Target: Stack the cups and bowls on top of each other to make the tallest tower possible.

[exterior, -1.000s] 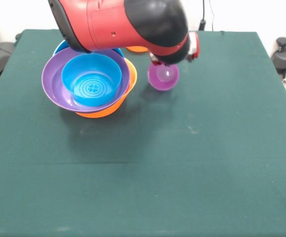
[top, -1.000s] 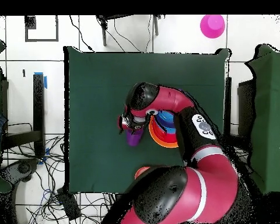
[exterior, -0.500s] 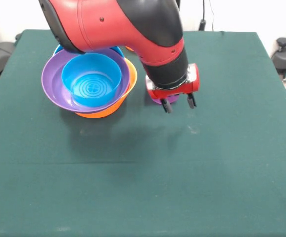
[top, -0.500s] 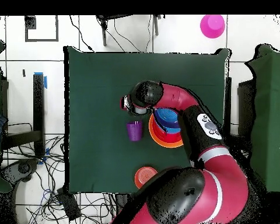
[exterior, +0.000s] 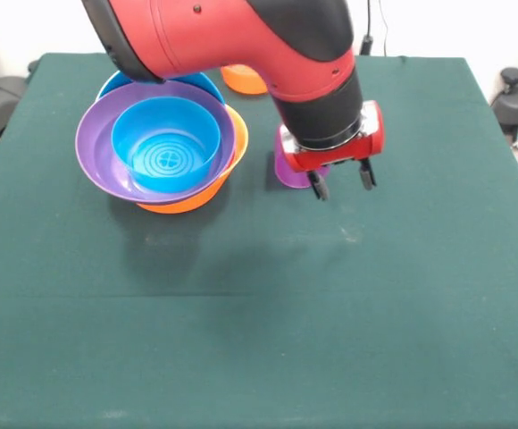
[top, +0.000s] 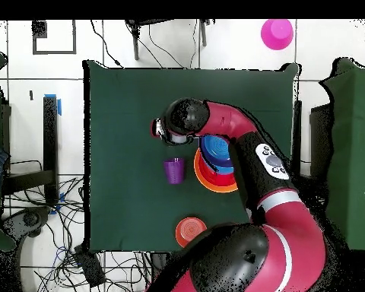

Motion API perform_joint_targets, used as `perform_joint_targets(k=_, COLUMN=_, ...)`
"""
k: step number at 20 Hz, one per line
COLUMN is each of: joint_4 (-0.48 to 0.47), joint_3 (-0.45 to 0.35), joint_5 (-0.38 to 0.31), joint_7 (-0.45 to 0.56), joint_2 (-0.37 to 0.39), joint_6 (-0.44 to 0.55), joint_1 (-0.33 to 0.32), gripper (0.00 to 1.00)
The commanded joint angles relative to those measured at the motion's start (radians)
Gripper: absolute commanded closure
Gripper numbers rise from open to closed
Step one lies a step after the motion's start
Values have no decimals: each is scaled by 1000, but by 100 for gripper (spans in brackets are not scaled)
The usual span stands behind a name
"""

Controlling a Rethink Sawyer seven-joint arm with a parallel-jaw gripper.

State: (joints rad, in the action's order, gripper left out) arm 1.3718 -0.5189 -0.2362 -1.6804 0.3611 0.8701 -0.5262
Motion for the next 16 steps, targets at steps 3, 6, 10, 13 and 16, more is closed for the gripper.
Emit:
perform_joint_targets(k=3, joint_4=-7, joint_3=-60, joint_5=-25, joint_7=136, joint_2=4, joint_6=102, joint_1=17, gripper=0)
perform_joint_targets(k=6, joint_4=-1, joint_3=-50, joint_5=-46, joint_7=151, joint_2=2, joint_6=125, joint_1=19, gripper=0)
perform_joint_targets(k=10, joint_4=-13, joint_3=-9, joint_5=-114, joint_7=174, joint_2=-38, joint_6=105, joint_1=36, gripper=0)
perform_joint_targets(k=13, joint_4=-19, joint_3=19, joint_5=-124, joint_7=142, joint_2=-56, joint_6=108, joint_1=51, gripper=0)
perform_joint_targets(k=16, joint_4=-27, joint_3=48, joint_5=-143, joint_7=126, joint_2=-67, joint_6=159, joint_1=72, gripper=0)
